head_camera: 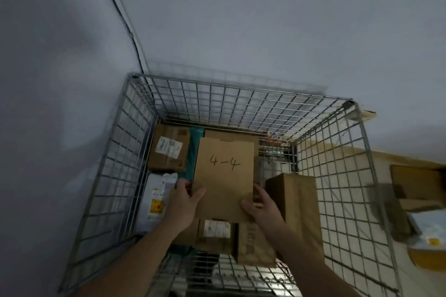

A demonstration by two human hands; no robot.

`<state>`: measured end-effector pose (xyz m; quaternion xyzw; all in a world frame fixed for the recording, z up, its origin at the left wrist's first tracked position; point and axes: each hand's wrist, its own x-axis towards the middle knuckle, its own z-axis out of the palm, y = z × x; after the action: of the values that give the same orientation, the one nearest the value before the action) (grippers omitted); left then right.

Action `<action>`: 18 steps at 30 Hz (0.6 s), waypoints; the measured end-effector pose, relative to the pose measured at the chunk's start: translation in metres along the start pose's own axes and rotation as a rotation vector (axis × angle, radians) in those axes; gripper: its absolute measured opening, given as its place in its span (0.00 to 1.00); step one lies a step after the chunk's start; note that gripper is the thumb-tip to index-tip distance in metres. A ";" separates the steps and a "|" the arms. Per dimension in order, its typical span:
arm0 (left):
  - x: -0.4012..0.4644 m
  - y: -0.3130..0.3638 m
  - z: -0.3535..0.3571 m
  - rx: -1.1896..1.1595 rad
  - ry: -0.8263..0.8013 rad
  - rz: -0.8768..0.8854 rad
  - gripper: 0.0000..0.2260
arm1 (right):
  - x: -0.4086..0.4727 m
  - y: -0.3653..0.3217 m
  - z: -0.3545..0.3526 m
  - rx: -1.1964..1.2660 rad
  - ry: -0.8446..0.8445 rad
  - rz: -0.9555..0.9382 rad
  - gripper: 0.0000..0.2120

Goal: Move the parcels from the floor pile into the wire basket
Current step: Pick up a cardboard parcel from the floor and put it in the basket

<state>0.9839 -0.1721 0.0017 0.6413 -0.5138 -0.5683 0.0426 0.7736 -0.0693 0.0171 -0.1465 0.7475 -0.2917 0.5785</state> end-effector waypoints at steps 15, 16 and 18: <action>0.286 -0.109 0.060 0.613 0.122 0.271 0.21 | 0.356 0.050 0.100 -0.084 0.118 -0.009 0.30; 0.292 -0.117 0.067 0.675 0.093 0.263 0.23 | 0.367 0.056 0.107 -0.105 0.131 -0.012 0.31; 0.297 -0.122 0.078 0.820 0.037 0.237 0.24 | 0.385 0.063 0.121 -0.149 0.145 0.004 0.31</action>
<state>0.9464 -0.2837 -0.3077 0.5518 -0.7666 -0.2963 -0.1417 0.7848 -0.2660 -0.3407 -0.1663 0.8075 -0.2439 0.5107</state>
